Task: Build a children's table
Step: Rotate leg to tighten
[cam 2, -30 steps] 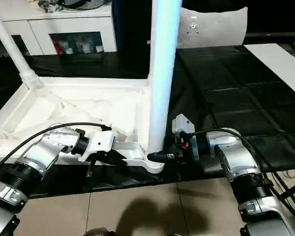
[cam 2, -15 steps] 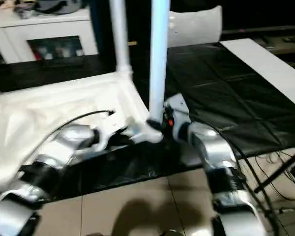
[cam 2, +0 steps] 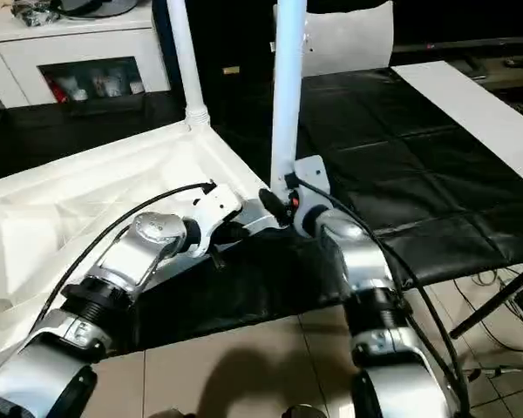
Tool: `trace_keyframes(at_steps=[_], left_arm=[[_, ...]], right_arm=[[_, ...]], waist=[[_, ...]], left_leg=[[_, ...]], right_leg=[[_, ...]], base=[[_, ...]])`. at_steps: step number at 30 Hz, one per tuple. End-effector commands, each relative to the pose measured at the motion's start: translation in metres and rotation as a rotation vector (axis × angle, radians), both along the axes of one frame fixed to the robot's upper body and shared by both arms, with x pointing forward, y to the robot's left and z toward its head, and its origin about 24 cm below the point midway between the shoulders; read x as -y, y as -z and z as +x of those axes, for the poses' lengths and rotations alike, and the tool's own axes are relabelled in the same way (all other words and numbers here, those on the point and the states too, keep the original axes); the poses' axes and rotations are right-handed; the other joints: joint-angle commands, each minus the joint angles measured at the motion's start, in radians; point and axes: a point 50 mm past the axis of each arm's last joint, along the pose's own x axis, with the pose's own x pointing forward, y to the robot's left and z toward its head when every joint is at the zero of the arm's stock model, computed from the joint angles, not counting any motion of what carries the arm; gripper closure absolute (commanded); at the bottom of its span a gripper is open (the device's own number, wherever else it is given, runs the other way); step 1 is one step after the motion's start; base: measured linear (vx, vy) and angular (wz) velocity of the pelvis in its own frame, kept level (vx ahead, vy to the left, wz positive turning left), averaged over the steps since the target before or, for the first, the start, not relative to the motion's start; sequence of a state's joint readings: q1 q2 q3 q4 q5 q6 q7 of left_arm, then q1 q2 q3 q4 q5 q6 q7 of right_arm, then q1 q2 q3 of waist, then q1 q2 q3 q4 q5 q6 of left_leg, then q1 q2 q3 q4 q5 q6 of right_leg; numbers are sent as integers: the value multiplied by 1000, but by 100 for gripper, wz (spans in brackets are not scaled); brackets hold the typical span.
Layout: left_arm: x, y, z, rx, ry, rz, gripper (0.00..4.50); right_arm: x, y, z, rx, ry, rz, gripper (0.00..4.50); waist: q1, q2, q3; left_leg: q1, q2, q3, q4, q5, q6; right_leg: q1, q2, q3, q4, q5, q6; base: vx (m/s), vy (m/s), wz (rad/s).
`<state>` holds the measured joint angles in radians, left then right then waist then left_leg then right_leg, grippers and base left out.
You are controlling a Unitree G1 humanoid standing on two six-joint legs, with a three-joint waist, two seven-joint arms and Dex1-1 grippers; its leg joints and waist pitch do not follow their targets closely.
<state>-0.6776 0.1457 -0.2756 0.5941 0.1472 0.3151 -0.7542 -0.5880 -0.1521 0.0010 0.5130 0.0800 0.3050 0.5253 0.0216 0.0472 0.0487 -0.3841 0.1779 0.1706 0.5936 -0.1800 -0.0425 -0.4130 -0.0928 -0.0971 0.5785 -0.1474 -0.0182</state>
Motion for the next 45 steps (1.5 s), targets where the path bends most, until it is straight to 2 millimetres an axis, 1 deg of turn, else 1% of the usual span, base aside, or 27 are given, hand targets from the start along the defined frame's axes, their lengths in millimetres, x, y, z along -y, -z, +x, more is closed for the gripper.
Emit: trace_keyframes(at_steps=[1, 2, 3, 4, 5, 6, 7, 8, 9, 10, 11, 13, 14, 16, 17, 20, 21, 22, 23, 28, 29, 33, 34, 35, 36, 41, 45], left_arm=[[-1, -7, 1, 45, 47, -1, 450], [-2, -6, 1, 44, 49, 1, 450], [-9, -4, -1, 43, 88, 16, 450], [-9, -4, -1, 43, 88, 16, 450], [-13, -2, -2, 32, 115, 20, 450], [-21, 0, -7, 24, 197, 33, 450], [-22, 0, -8, 21, 209, 35, 450], [-23, 0, -8, 20, 211, 36, 450], [-27, 1, -10, 12, 260, 47, 450], [-30, 1, -14, 4, 322, 43, 450], [-31, 1, -14, 0, 335, 45, 450], [-35, 0, -19, -16, 409, 52, 450], [-38, 0, -23, -22, 467, 52, 450], [-39, 0, -25, -26, 501, 65, 450], [-40, 0, -26, -29, 519, 75, 450], [-43, 1, -30, -40, 587, 103, 450], [-43, 1, -30, -43, 596, 104, 450], [-44, 1, -32, -51, 628, 102, 450], [-44, 1, -33, -54, 646, 102, 450], [-42, 1, -37, -57, 695, 96, 450], [-41, 1, -37, -57, 697, 95, 450], [-38, 2, -38, -61, 707, 85, 450], [-38, 3, -38, -61, 708, 85, 450], [-38, 3, -38, -61, 708, 85, 450], [-37, 3, -39, -61, 711, 84, 450], [-37, 3, -39, -66, 715, 81, 450], [-37, 2, -39, -71, 693, 55, 450]], right_arm=[[-3, -7, -4, 37, -105, 26, 89], [-3, -7, -4, 39, -109, 26, 68], [9, -11, -8, 64, -162, 21, 64], [9, -11, -8, 64, -162, 21, 64], [15, -13, -11, 71, -209, 7, 61], [27, -13, -19, 65, -319, -35, 30], [28, -13, -21, 63, -335, -42, 22], [28, -13, -21, 63, -338, -43, 22], [35, -14, -24, 53, -378, -59, 22], [41, -15, -25, 51, -413, -68, 22], [42, -16, -26, 48, -427, -67, 22], [48, -18, -30, 35, -506, -69, 22], [51, -20, -33, 29, -560, -78, 22], [53, -21, -34, 19, -592, -82, 50], [54, -22, -35, 13, -611, -85, 50], [58, -24, -37, 4, -685, -98, 83], [58, -24, -37, -1, -699, -99, 83], [60, -24, -39, -14, -744, -104, 101], [60, -24, -40, -27, -770, -103, 101], [56, -22, -44, -64, -841, -86, 145], [55, -22, -44, -66, -844, -83, 145], [48, -15, -47, -86, -873, -58, 192], [47, -14, -47, -88, -876, -56, 192], [47, -14, -47, -88, -876, -56, 202], [47, -14, -48, -93, -882, -51, 225], [46, -13, -49, -110, -892, -25, 255], [45, -12, -51, -118, -894, -7, 257]], waist=[[8, -10, -80], [10, -12, -80], [15, -5, -79], [16, -8, -79], [21, -10, -79], [24, -11, -79], [28, -10, -78], [26, -9, -77], [27, -9, -77], [28, -8, -75], [30, -8, -75], [35, -8, -74], [42, -7, -75], [50, -8, -74], [52, -7, -74], [61, -12, -74], [65, -10, -74], [67, -14, -75], [68, -13, -74], [70, -17, -75], [70, -17, -76], [71, -16, -76], [72, -16, -76], [72, -16, -76], [73, -17, -77], [74, -17, -77], [74, -17, -77]], left_leg=[[9, 41, -10, -55, -118, 121], [9, 42, -9, -54, -118, 124], [11, 42, -10, -55, -121, 125], [10, 42, -9, -54, -127, 128], [10, 42, -9, -55, -132, 131], [9, 43, -10, -55, -138, 134], [10, 46, -10, -55, -142, 133], [10, 47, -9, -56, -146, 131], [14, 47, -9, -56, -160, 121], [14, 46, -8, -57, -175, 114], [13, 47, -9, -57, -180, 112], [15, 51, -8, -59, -188, 103], [19, 53, -7, -58, -194, 101], [19, 55, -7, -60, -203, 94], [19, 56, -7, -60, -200, 92], [19, 55, -6, -60, -208, 88], [20, 56, -7, -60, -203, 85], [21, 56, -6, -59, -200, 84], [20, 56, -7, -60, -199, 83], [18, 55, -7, -59, -188, 90], [17, 55, -7, -58, -183, 92], [18, 56, -7, -58, -178, 91], [18, 56, -7, -58, -180, 89], [18, 56, -7, -58, -180, 87], [18, 57, -7, -58, -177, 86], [18, 55, -7, -58, -172, 88], [17, 55, -7, -58, -171, 86]], right_leg=[[72, -58, 44, -50, -131, -246], [71, -58, 45, -49, -126, -247], [70, -58, 44, -50, -130, -248], [69, -57, 44, -53, -134, -244], [72, -57, 44, -51, -130, -243], [73, -57, 42, -50, -130, -244], [72, -57, 44, -48, -131, -242], [70, -56, 44, -48, -137, -243], [68, -57, 43, -51, -159, -243], [68, -57, 43, -54, -187, -240], [68, -58, 42, -55, -198, -238], [66, -57, 43, -55, -216, -236], [63, -58, 44, -55, -219, -237], [62, -58, 46, -53, -218, -238], [61, -58, 46, -52, -216, -239], [61, -61, 46, -54, -240, -232], [60, -61, 47, -52, -239, -232], [60, -61, 47, -52, -235, -234], [60, -62, 47, -52, -237, -235], [61, -62, 46, -51, -246, -229], [62, -62, 46, -51, -245, -230], [60, -61, 46, -50, -247, -229], [60, -61, 46, -51, -249, -228], [60, -62, 46, -51, -250, -228], [60, -61, 46, -50, -247, -227], [61, -62, 46, -50, -245, -226], [61, -61, 46, -51, -249, -223]], base=[[0, 0, 0], [0, 0, 0], [0, 0, 0], [0, 0, 0], [0, 0, 0], [0, 0, 0], [0, 0, 0], [0, 0, 0], [0, 0, 0], [0, 0, 0], [0, 0, 0], [0, 0, 0], [0, 0, 0], [0, 0, 0], [0, 0, 0], [0, 0, 0], [0, 0, 0], [0, 0, 0], [0, 0, 0], [0, 0, 0], [0, 0, 0], [0, 0, 0], [0, 0, 0], [0, 0, 0], [0, 0, 0], [0, 0, 0], [0, 0, 0]])
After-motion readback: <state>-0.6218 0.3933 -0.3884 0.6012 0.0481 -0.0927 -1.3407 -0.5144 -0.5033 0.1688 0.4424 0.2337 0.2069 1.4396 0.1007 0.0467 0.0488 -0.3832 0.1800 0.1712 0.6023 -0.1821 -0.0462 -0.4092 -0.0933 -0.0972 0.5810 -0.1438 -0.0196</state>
